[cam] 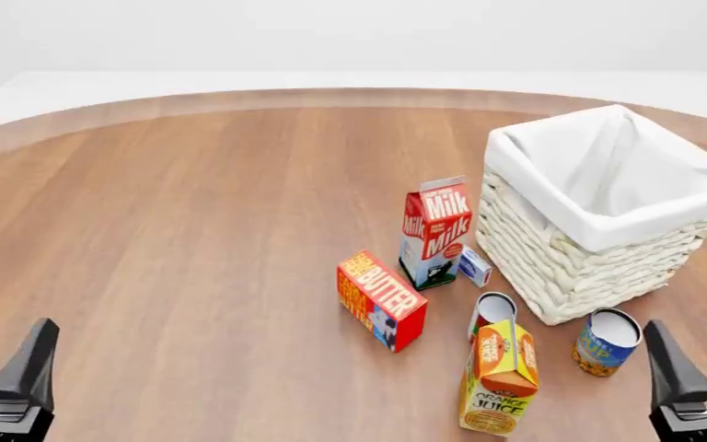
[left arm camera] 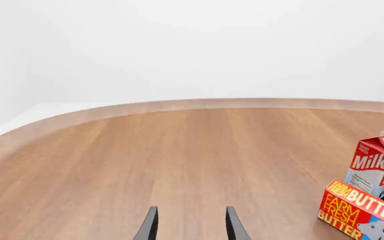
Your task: Pick up the alphabet soup, and put it in the basket.
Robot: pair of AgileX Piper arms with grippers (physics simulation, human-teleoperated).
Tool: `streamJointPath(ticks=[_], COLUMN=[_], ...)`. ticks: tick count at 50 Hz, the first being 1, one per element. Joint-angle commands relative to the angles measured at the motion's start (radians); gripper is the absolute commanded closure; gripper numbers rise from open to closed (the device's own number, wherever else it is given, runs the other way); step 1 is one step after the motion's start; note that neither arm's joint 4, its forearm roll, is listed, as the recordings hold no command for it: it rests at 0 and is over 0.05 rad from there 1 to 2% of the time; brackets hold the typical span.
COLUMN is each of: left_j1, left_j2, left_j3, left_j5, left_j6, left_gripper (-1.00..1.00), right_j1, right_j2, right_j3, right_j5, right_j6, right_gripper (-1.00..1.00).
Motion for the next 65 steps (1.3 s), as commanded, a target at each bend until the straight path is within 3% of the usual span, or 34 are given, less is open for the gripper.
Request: streamJointPath(ticks=[1, 16, 24, 29, 49, 60, 65], left_j1=[0.000, 0.000, 0.000, 0.000, 0.000, 0.000, 0.000], left_j2=[0.000, 0.000, 0.000, 0.000, 0.000, 0.000, 0.000], left_j3=[0.000, 0.000, 0.000, 0.000, 0.000, 0.000, 0.000], left_j5=[0.000, 0.000, 0.000, 0.000, 0.000, 0.000, 0.000], left_j6=[0.000, 0.000, 0.000, 0.000, 0.000, 0.000, 0.000], left_gripper=[-1.00, -1.00, -1.00, -1.00, -1.00, -1.00, -1.00], right_j1=[0.001, -0.024, -0.024, -0.045, -0.061, -0.066, -0.065], right_j2=[0.037, 0.175, 0.177, 0.265, 0.409, 0.577, 0.599], right_j3=[-0.013, 0.003, 0.003, 0.025, 0.028, 0.029, 0.029], right_j5=[0.006, -0.049, -0.052, -0.125, -0.232, -0.364, -0.378], right_j6=[-0.024, -0.072, -0.072, -0.084, -0.088, -0.088, -0.088], right_gripper=[-1.00, -1.00, -1.00, -1.00, -1.00, -1.00, -1.00])
